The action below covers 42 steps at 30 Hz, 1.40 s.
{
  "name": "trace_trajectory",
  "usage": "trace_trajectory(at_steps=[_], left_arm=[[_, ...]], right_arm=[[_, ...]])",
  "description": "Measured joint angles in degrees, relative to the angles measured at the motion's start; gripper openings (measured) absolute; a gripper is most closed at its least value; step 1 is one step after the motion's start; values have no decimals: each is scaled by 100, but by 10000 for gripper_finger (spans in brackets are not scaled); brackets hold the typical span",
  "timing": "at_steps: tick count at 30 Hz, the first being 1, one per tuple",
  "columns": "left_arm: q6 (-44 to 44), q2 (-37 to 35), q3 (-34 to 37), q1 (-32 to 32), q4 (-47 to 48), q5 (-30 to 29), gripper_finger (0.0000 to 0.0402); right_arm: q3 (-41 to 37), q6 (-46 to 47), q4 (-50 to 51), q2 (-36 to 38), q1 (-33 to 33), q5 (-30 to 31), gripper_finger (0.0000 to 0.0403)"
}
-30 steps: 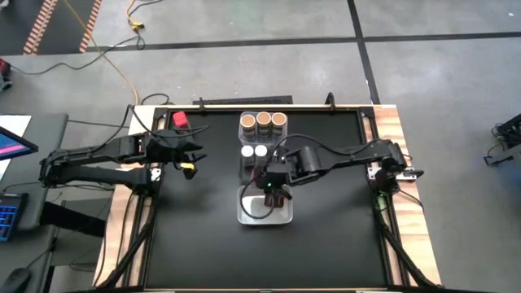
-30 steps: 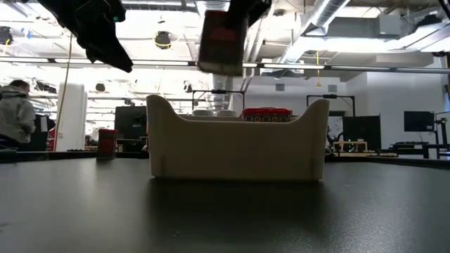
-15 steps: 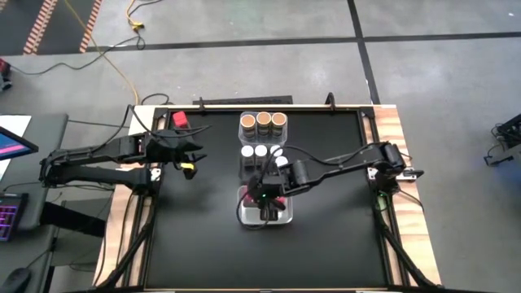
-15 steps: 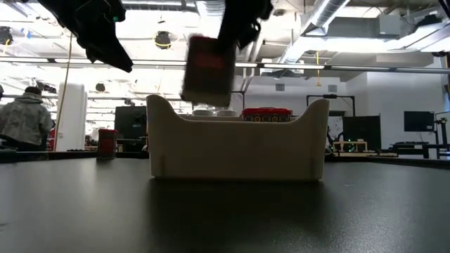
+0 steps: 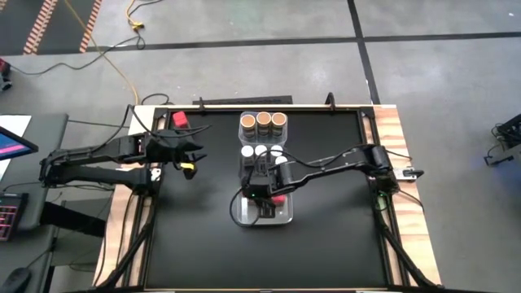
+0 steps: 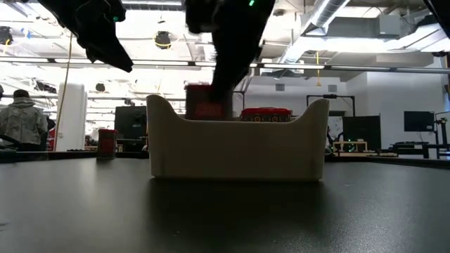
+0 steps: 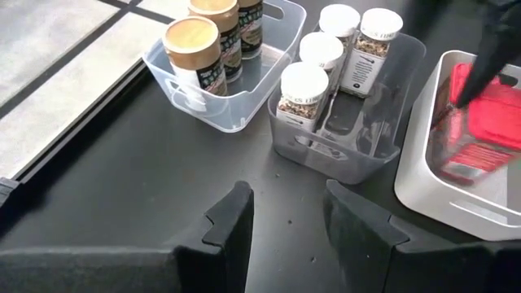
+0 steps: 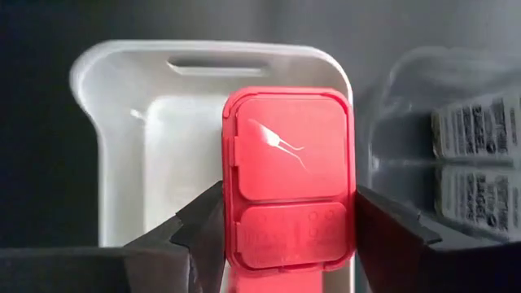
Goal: Sort spices by type
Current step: Move the right red seasoning can in the black transparent bin to the white bin aligned with the other red seasoning can
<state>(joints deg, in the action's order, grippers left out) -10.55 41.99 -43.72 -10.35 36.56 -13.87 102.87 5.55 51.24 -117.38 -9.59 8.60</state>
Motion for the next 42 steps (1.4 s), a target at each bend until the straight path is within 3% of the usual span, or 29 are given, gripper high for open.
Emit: trace_trajectory(at_steps=[22, 30, 42], left_arm=[[0, 1, 0, 0, 5, 0, 141], [-77, 1, 0, 0, 4, 0, 141], [-85, 1, 0, 0, 4, 0, 141]], right_arm=[[3, 8, -97, -304, 128, 7, 261], [3, 560, -219, -304, 137, -1, 264], [3, 618, -209, -304, 134, 44, 265]])
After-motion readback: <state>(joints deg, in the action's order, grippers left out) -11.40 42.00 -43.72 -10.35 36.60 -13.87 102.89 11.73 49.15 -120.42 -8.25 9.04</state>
